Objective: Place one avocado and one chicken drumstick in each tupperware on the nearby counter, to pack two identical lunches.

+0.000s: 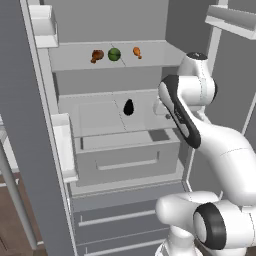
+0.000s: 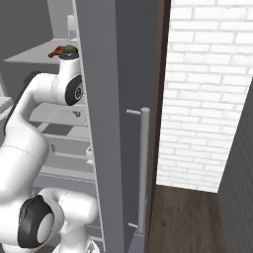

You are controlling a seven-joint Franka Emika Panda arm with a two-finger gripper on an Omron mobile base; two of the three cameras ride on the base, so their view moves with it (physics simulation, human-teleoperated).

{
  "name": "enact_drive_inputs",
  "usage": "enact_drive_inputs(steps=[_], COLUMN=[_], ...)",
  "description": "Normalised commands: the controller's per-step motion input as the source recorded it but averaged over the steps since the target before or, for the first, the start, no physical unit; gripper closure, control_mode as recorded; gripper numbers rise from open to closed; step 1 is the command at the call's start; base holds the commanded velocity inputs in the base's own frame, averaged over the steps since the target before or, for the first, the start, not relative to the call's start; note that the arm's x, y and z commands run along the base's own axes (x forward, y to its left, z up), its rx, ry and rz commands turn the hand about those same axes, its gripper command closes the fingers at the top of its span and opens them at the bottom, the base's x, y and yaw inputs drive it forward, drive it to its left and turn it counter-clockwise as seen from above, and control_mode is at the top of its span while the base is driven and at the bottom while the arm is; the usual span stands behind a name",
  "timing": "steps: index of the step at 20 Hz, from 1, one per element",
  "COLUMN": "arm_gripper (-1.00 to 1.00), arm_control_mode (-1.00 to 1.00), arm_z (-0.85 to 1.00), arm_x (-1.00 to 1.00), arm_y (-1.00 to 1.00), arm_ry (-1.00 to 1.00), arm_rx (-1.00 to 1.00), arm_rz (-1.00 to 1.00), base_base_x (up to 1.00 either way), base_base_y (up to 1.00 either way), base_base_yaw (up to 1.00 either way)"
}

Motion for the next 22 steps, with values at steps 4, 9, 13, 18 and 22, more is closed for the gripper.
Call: enact_drive_inputs(steps=[4, 9, 13, 18, 22], arm_gripper=[-1.00, -1.00, -1.00, -1.00, -1.00], arm_control_mode=[-1.00, -1.00, -1.00, -1.00, -1.00], arm_z=[0.00, -0.14, -0.29, -0.27, -0.15], arm_x=[-0.17, 0.34, 0.78, 1.00, 0.99], arm_y=[0.33, 0.96, 0.18, -0.04, -0.17], arm_ry=[-0.11, -0.24, -0.10, -0.02, 0.00], arm_rx=[-0.04, -0.02, 0.04, 0.01, 0.00], arm_rz=[-0.03, -0.19, -0.19, -0.23, -0.25], base_base_x=[0.00, 0.00, 0.00, 0.00, 0.00], base_base_y=[0.00, 0.00, 0.00, 0.00, 0.00], base_base_yaw=[0.00, 0.00, 0.00, 0.00, 0.00])
